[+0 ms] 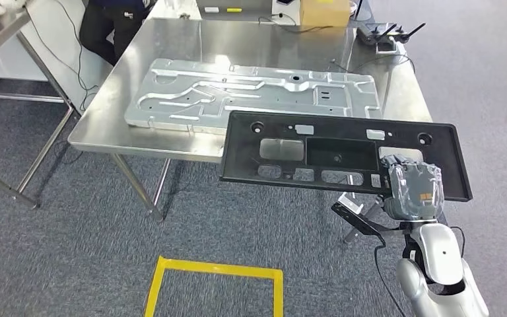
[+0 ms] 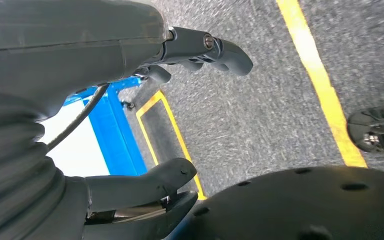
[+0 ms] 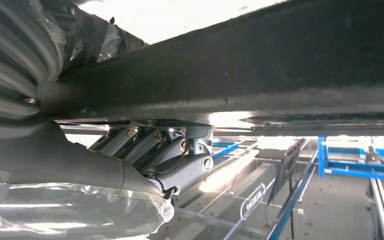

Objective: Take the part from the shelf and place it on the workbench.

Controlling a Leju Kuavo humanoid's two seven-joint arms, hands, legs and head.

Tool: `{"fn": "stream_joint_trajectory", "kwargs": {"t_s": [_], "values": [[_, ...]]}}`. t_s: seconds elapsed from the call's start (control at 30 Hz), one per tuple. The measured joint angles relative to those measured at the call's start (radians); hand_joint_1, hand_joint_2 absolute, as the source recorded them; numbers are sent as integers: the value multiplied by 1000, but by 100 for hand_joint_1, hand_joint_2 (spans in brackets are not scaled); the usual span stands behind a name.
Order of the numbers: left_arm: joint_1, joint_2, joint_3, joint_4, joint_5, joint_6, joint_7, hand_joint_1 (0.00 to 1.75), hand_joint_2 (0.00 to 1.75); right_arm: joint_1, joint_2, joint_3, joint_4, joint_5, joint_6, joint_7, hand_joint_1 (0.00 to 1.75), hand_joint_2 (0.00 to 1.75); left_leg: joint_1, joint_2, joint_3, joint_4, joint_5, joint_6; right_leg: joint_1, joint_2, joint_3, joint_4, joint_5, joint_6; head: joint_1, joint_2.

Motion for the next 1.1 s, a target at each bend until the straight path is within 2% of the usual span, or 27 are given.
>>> {"fn": "stream_joint_trajectory", "kwargs": {"t_s": [0.07, 0.13, 0.17, 0.2, 0.27, 0.3, 0.33, 0.37, 0.4, 0.43, 0.47, 0.5, 0.57, 0.67, 0.73, 0.8, 0.83, 0.87, 0.9, 0.93, 0.97, 1.0, 1.03, 1.1], "values": [[-1, 0, 0, 0, -3, 0, 0, 0, 175, -26, 6, 13, 4, -1, 9, 0, 169, 175, -2, 0, -3, 2, -4, -11, 7, 2, 5, -17, -7, -11, -1, 0], [-2, 0, 0, 0, -5, 0, 0, 0, 175, -39, 11, 21, 7, -1, 13, 0, 169, 175, -1, 1, -2, 6, -12, -22, 4, 4, 9, -22, -11, -23, -1, 0], [-2, 0, 0, 0, -5, 0, 0, 0, 175, -44, 13, 23, 8, -1, 14, 0, 169, 175, 0, 0, -9, 26, -25, -26, 2, 3, 14, -25, -12, -30, -1, 0], [-2, 0, 0, 0, -5, 0, 0, 0, 175, -49, 16, 25, 9, -1, 14, 0, 169, 175, 2, 0, -28, 68, -48, -30, 1, 2, 19, -28, -14, -37, -2, 0], [-1, 1, 0, 0, -5, 0, -1, 0, 175, -57, 19, 28, 11, -1, 14, 0, 169, 175, 3, 0, -98, 200, -104, -36, 3, 1, 25, -29, -18, -47, -2, 0], [0, 1, 0, 0, -5, 0, -1, 0, 175, -59, 20, 30, 12, -1, 14, 0, 169, 175, 4, 0, -135, 262, -121, -37, 5, 1, 27, -29, -21, -49, -2, 0], [0, 1, 0, 0, -5, 0, -1, 0, 175, -60, 22, 32, 14, -1, 14, 0, 169, 175, 4, 0, -160, 295, -119, -37, 6, 2, 30, -29, -23, -50, -2, 0], [1, 1, 0, 0, -5, -1, -1, 0, 175, -61, 23, 35, 16, -1, 15, 0, 169, 175, 4, 0, -166, 288, -95, -35, 7, 4, 35, -29, -27, -51, -2, 0], [2, 1, 0, 0, -6, -1, -1, 0, 175, -63, 24, 40, 18, -2, 17, -1, 169, 175, 4, 0, -152, 243, -54, -32, 8, 7, 41, -28, -31, -49, -2, 0], [3, 1, 0, 0, -7, -2, -1, 0, 175, -68, 26, 45, 20, -3, 21, -1, 169, 175, 4, -1, -127, 173, -8, -28, 8, 9, 48, -28, -36, -48, -2, 0], [3, 1, 0, 0, -8, -2, -1, 0, 175, -76, 27, 51, 22, -4, 27, 0, 169, 175, 1, -2, -100, 107, 25, -23, 10, 11, 52, -27, -40, -44, -2, 0], [3, 2, 0, 0, -10, -3, -1, 0, 175, -87, 28, 57, 25, -6, 34, 0, 169, 175, -1, -3, -79, 56, 43, -19, 11, 13, 54, -27, -42, -40, -2, 0], [2, 2, 0, 0, -15, -4, -1, 0, 175, -111, 31, 72, 34, -7, 51, 0, 169, 175, -6, -4, -66, 22, 41, -13, 13, 16, 51, -28, -43, -31, -2, 0], [0, 2, -1, 0, -18, -7, -2, 0, 175, -148, 37, 95, 49, -7, 70, 0, 169, 175, 1, -3, -55, 1, 47, 1, 12, 13, 50, -21, -53, -15, -2, 0], [-1, 1, -1, 0, -22, -9, -3, 0, 175, -174, 40, 111, 58, -6, 79, 0, 169, 175, 5, -2, -47, -8, 49, 9, 10, 10, 12, 58, -95, -7, -1, 0], [-2, 1, -2, 0, -25, -11, -4, 0, 175, -194, 43, 127, 71, -6, 89, 2, 169, 175, 5, -2, -45, -8, 45, 14, 8, 9, -58, 182, -141, -1, 0, 0], [-2, 1, -2, 0, -26, -12, -4, 0, 175, -200, 43, 135, 78, -6, 94, 5, 169, 175, 4, -3, -43, -8, 43, 15, 7, 9, -83, 221, -144, 2, 0, 0], [-2, 1, -2, 0, -26, -13, -4, 0, 175, -202, 43, 142, 85, -6, 99, 9, 169, 175, 4, -3, -41, -7, 40, 15, 6, 9, -93, 225, -129, 3, 0, 0], [-2, 0, -2, 0, -27, -14, -5, 0, 175, -205, 43, 148, 92, -6, 101, 13, 169, 175, 5, -4, -36, -6, 36, 14, 5, 8, -84, 192, -95, 3, 0, 0], [-1, 0, -2, 0, -29, -15, -7, 0, 175, -207, 43, 154, 98, -6, 103, 16, 169, 175, 4, -5, -31, -5, 31, 12, 5, 6, -59, 130, -52, 1, 0, 0], [-1, 0, -2, 0, -31, -15, -9, 0, 175, -211, 43, 158, 104, -6, 103, 19, 169, 175, 3, -6, -26, -4, 26, 9, 8, 4, -30, 66, -21, -3, 0, 0], [-1, 0, -2, 0, -33, -16, -11, 0, 175, -215, 43, 161, 109, -6, 103, 22, 169, 175, 1, -6, -22, -3, 21, 5, 10, 3, -5, 12, -3, -8, 0, 0], [-1, 0, -3, 0, -35, -16, -13, 0, 175, -217, 43, 163, 113, -6, 103, 24, 169, 175, 0, -6, -20, -2, 17, 1, 13, 2, 10, -20, 2, -13, 0, 0], [-2, 0, -3, 0, -36, -16, -14, 0, 175, -220, 43, 167, 121, -6, 102, 28, 169, 175, -2, -5, -17, -4, 12, -9, 16, 4, 18, -36, -7, -22, 0, 0]]}}
